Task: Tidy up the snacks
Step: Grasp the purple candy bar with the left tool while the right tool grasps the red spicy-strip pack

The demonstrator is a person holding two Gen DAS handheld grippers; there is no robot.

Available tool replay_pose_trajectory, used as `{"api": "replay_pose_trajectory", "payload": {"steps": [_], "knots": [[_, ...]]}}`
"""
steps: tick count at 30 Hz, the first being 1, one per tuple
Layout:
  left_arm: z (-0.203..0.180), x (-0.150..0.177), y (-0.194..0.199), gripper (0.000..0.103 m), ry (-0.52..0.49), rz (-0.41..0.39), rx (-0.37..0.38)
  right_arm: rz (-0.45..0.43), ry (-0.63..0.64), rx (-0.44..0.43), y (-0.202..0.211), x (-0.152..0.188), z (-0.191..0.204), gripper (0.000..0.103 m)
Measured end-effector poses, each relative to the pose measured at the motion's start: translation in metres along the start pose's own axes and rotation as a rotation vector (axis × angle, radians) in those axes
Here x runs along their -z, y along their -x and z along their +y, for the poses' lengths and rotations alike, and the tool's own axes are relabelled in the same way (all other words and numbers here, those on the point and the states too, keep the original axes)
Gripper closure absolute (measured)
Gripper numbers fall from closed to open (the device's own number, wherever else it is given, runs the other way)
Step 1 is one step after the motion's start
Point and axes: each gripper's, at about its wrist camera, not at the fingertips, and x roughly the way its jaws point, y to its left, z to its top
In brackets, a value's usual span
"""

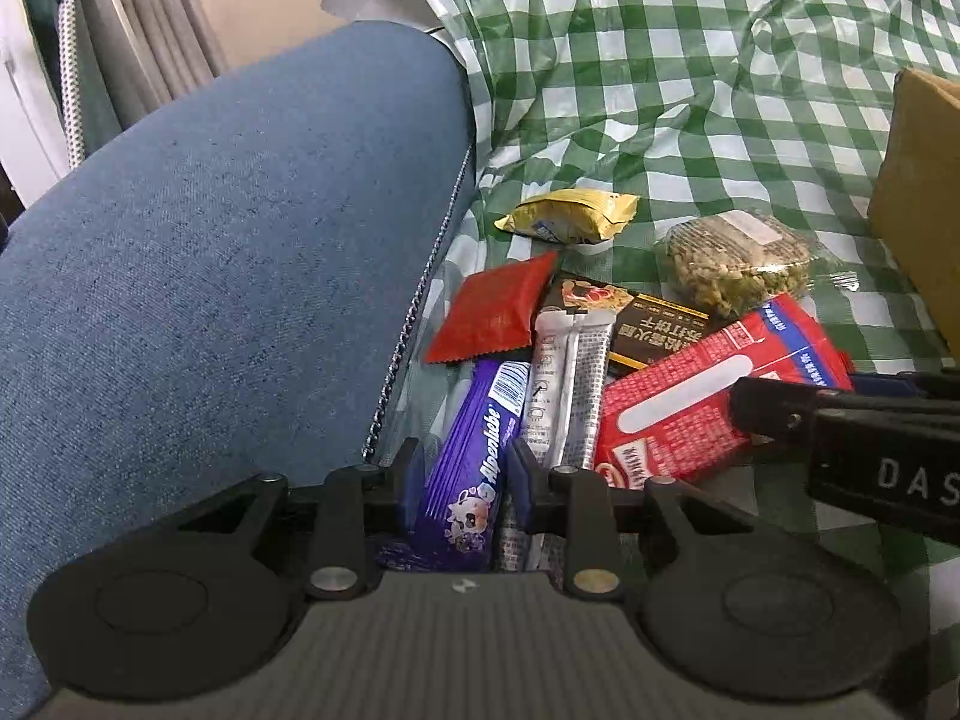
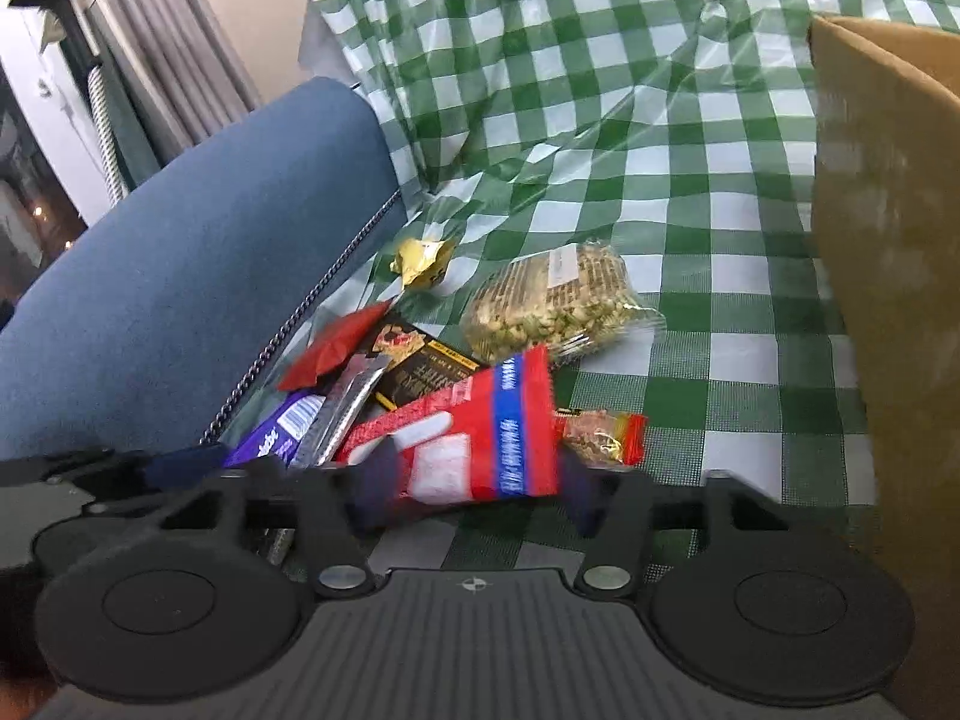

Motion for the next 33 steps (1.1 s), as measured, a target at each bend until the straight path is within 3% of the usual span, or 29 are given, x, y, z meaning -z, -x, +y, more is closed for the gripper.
{"api": "replay_pose_trajectory", "payload": {"steps": [1, 3, 4, 6, 9, 13, 17, 21, 23, 26, 30, 33], "knots": [[0.002, 0.000, -0.001, 0.070, 0.010, 0.008, 0.012, -0.006, 0.002, -0.001, 0.002, 0.000, 0.000, 0.059], [0.008, 0.000, -0.001, 0.074, 0.045, 0.018, 0.035, -0.019, -0.003, -0.005, 0.007, 0.000, -0.001, 0.086], [0.009, 0.000, -0.001, 0.076, 0.054, 0.026, 0.046, -0.024, 0.008, 0.001, 0.013, 0.000, -0.001, 0.095], [0.012, -0.001, 0.004, 0.085, 0.069, 0.033, 0.064, -0.025, 0.020, -0.006, 0.024, 0.002, -0.001, 0.098], [0.020, 0.000, 0.015, 0.092, 0.106, 0.020, 0.104, -0.025, 0.108, 0.001, 0.047, 0.011, 0.013, 0.101], [0.033, 0.002, 0.036, 0.093, 0.170, 0.009, 0.173, -0.008, 0.220, 0.012, 0.083, 0.030, 0.037, 0.100], [0.045, 0.007, 0.057, 0.093, 0.223, 0.018, 0.265, 0.043, 0.245, 0.075, 0.112, 0.052, 0.050, 0.100], [0.048, 0.012, 0.065, 0.094, 0.210, 0.064, 0.367, 0.110, 0.270, 0.117, 0.132, 0.080, 0.057, 0.100], [0.045, 0.014, 0.066, 0.094, 0.184, 0.095, 0.423, 0.145, 0.290, 0.135, 0.140, 0.091, 0.062, 0.095], [0.040, 0.018, 0.070, 0.093, 0.153, 0.144, 0.514, 0.188, 0.322, 0.077, 0.152, 0.103, 0.068, 0.088], [0.037, 0.023, 0.071, 0.083, 0.163, 0.148, 0.507, 0.146, 0.414, 0.039, 0.166, 0.109, 0.079, 0.051], [0.037, 0.023, 0.070, 0.073, 0.178, 0.152, 0.491, 0.085, 0.494, 0.040, 0.165, 0.110, 0.083, 0.045]]}}
